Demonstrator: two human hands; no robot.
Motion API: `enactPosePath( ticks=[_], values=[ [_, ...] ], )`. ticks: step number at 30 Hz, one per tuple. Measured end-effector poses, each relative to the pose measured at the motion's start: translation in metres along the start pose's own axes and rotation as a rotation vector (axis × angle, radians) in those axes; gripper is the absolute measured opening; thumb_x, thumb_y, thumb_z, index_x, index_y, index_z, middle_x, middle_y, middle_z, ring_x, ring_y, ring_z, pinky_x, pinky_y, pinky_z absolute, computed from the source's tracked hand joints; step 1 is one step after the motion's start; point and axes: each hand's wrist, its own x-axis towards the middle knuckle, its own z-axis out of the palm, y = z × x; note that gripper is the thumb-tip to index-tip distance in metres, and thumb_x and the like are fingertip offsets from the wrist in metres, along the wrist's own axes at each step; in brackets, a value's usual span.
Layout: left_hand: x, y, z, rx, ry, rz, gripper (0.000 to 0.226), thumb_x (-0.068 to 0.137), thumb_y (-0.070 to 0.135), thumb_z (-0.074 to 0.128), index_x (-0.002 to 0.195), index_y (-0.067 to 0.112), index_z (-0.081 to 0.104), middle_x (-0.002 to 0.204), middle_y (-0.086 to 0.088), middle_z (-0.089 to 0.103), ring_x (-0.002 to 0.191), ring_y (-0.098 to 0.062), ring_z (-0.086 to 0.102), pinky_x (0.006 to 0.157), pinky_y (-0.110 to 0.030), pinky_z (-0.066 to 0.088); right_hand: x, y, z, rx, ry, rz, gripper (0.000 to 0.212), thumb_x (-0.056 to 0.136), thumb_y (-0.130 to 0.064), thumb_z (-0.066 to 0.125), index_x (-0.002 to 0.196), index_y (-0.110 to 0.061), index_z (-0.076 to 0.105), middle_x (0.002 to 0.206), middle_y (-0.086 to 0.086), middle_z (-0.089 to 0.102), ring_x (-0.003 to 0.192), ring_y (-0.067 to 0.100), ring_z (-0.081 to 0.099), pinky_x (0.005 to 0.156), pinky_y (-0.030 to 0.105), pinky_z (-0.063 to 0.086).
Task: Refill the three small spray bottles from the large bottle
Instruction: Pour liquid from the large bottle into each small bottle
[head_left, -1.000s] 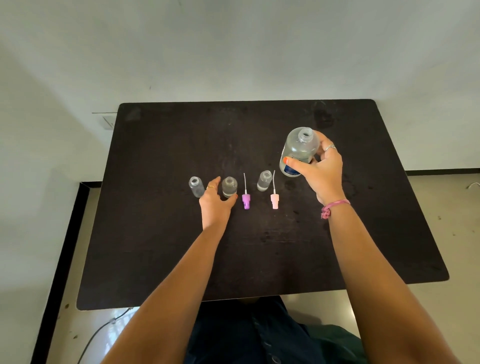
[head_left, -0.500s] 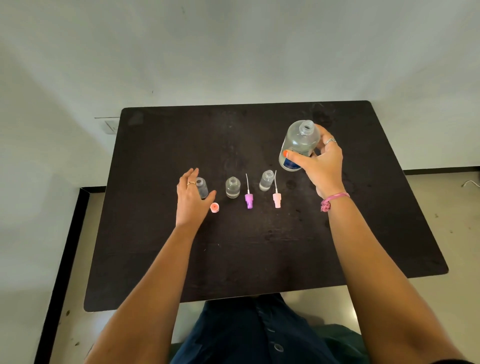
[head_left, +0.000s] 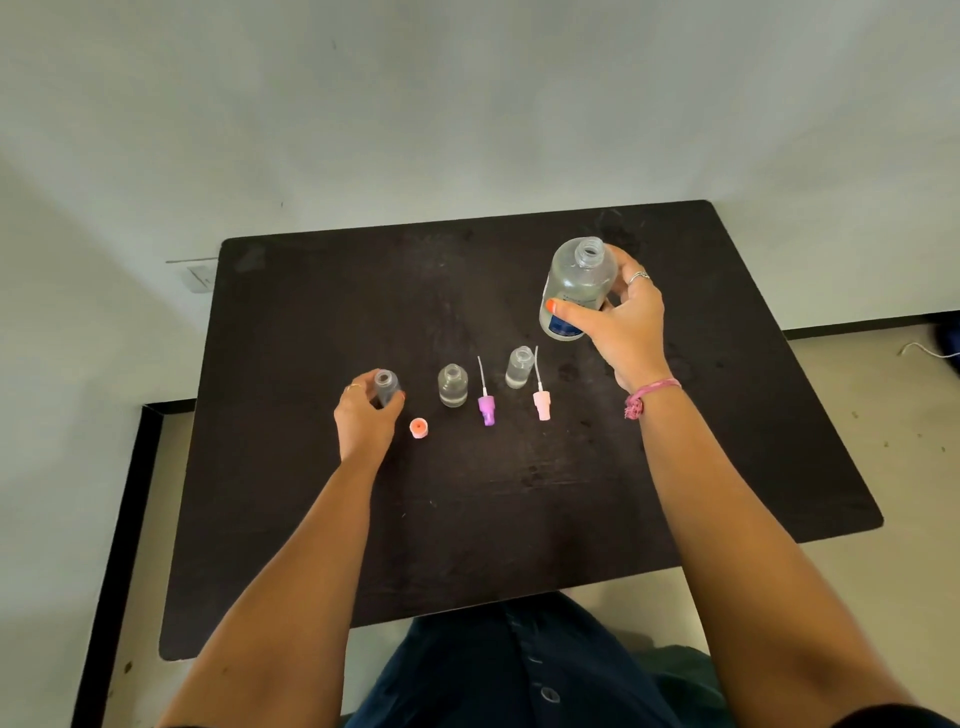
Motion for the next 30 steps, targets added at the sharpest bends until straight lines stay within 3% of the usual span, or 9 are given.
enactPosePath(
  ticks=[4,12,14,19,25,30],
  values=[
    [-0.003,0.008,-0.004,-0.125,0.074,0.003,0.042,0.086,0.015,0.073,0.126,0.019,0.059,0.124,-0.001,0.061,0.11,-0.014,0.061,0.084,-0.017,0.044,0.003,-0.007,-0.006,-0.003,-0.001,-0.007,0.072,0.065,-0.024,0.088,0.128,-0.026,0.053,0.124,-0.008,0.058,0.113,0.012,0.057,0.086,0.018,0.053],
    [-0.024,0.104,-0.012,-0.317,0.196,0.265,0.034,0.084,0.021,0.075,0.112,0.035,0.062,0.111,0.012,0.055,0.098,-0.007,0.06,0.072,-0.002,0.045,0.028,-0.026,-0.021,-0.04,-0.004,-0.056,0.076,0.059,-0.031,0.09,0.126,-0.027,0.057,0.12,-0.006,0.059,0.112,0.011,0.057,0.091,0.03,0.055],
    [-0.029,0.13,-0.011,-0.355,0.175,0.313,0.035,0.083,0.024,0.076,0.113,0.035,0.062,0.111,0.009,0.058,0.094,-0.005,0.061,0.075,-0.001,0.045,0.036,-0.037,-0.027,-0.042,-0.011,-0.07,0.077,0.056,-0.032,0.091,0.125,-0.028,0.058,0.119,-0.005,0.06,0.111,0.012,0.058,0.09,0.032,0.055],
    [-0.041,0.189,-0.008,-0.436,0.086,0.413,0.038,0.081,0.029,0.078,0.116,0.033,0.064,0.109,-0.002,0.066,0.091,-0.012,0.064,0.085,-0.022,0.055,0.054,-0.076,-0.048,-0.072,-0.007,-0.16,0.072,0.056,-0.031,0.09,0.122,-0.031,0.06,0.115,-0.003,0.06,0.106,0.01,0.059,0.09,0.034,0.054],
    [-0.068,0.256,-0.006,-0.485,0.067,0.517,0.045,0.082,0.027,0.078,0.125,0.021,0.064,0.109,0.01,0.064,0.095,-0.005,0.059,0.067,-0.008,0.05,0.069,-0.126,-0.078,-0.154,0.032,-0.326,0.072,0.055,-0.035,0.088,0.121,-0.033,0.06,0.11,-0.004,0.058,0.106,0.012,0.056,0.09,0.038,0.052],
    [-0.091,0.298,-0.008,-0.586,-0.01,0.565,0.042,0.081,0.02,0.079,0.12,0.017,0.067,0.102,0.008,0.065,0.09,-0.007,0.058,0.062,-0.007,0.048,0.082,-0.166,-0.103,-0.256,0.067,-0.495,0.078,0.057,-0.034,0.089,0.128,-0.028,0.057,0.108,-0.001,0.056,0.104,0.013,0.057,0.087,0.027,0.052]
  ],
)
